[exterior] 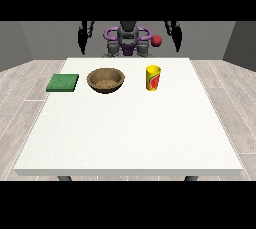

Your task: Pick the cup and pour the ball into the bowl, then pick the bowl and place it on the pad

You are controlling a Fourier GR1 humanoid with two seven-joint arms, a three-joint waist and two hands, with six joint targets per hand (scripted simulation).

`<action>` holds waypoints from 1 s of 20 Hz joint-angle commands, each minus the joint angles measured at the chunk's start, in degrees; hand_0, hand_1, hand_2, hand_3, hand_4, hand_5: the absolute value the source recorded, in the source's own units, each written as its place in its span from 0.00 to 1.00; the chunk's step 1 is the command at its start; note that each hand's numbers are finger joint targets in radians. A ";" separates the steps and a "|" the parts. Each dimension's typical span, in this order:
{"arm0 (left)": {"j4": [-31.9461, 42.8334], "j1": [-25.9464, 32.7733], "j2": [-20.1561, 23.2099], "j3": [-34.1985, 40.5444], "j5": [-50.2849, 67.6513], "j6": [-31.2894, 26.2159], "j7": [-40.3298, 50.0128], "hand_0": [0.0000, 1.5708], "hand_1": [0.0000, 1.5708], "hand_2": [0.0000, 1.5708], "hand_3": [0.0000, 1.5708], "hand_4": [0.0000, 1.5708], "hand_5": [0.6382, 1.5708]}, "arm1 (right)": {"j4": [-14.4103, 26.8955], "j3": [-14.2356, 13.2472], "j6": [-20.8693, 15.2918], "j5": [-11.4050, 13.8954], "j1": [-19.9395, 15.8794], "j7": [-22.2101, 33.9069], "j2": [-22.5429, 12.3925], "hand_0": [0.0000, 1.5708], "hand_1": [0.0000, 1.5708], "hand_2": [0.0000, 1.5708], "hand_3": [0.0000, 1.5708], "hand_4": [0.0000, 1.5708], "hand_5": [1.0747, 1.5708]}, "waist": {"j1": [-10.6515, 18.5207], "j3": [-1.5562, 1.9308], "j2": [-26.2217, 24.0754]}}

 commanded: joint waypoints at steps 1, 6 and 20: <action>-3.32 -0.36 1.54 0.39 0.14 -0.40 2.08 0.00 0.00 0.00 0.00 0.00 0.96 | -3.31 -0.28 0.08 -0.07 -0.40 2.09 -1.22 0.00 0.00 0.00 0.19 0.67 1.00 | -0.04 -0.63 -8.41; -6.73 -1.74 2.73 0.42 0.93 -1.19 5.47 0.00 0.00 0.00 0.00 0.00 0.96 | -6.31 -0.79 0.43 0.00 -1.08 6.09 -3.34 0.00 0.00 0.00 0.19 0.67 1.00 | -0.90 -1.11 -16.37; -17.16 -6.90 -6.30 -2.02 14.03 0.98 17.50 0.00 0.00 0.00 0.00 0.00 0.95 | -13.82 28.54 -29.35 6.19 -20.55 29.88 4.90 0.00 0.00 0.00 0.00 0.23 1.00 | -0.80 -1.19 -16.88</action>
